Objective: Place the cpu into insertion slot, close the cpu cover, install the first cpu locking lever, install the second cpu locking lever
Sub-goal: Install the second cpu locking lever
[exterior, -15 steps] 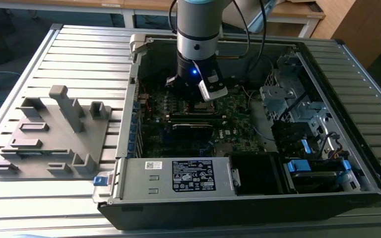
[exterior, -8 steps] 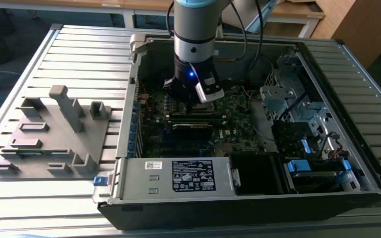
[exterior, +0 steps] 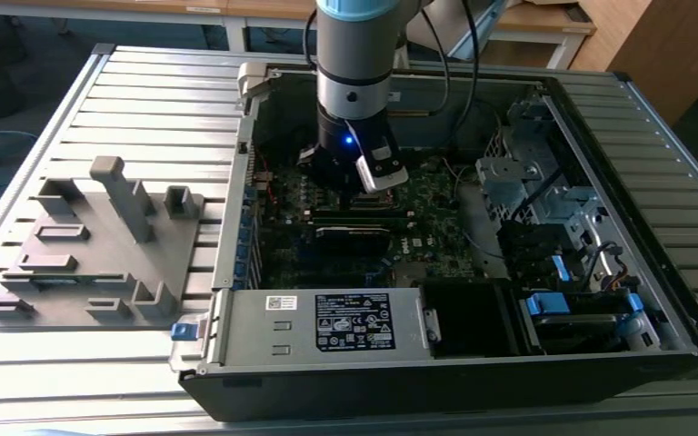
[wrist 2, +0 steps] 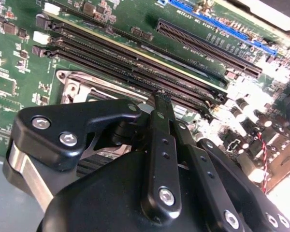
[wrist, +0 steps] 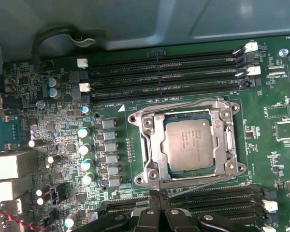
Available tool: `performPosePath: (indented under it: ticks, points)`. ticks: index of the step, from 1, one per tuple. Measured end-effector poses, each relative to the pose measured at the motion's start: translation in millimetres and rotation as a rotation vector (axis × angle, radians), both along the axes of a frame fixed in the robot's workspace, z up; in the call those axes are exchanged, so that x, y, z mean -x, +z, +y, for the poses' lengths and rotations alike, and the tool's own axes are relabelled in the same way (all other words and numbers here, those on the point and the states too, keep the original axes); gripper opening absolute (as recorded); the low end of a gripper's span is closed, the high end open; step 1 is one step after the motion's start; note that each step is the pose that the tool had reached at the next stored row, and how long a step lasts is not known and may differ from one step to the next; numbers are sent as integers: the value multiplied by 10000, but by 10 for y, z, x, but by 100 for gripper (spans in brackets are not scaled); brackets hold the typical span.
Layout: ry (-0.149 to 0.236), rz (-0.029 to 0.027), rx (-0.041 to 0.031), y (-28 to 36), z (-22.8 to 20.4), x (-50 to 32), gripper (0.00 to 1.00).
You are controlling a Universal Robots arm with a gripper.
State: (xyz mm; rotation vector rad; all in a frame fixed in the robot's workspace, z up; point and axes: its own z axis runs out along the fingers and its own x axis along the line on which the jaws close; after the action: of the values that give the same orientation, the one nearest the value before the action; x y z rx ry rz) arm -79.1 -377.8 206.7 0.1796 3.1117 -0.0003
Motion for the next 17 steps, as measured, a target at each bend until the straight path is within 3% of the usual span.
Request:
performPosePath:
  ticks: [10,13,17]
  points:
    - [1,0,-30,-25,0,21,11]
    - [2,1,-132,-29,0,31,11]
    - [1,0,-195,-49,0,39,11]
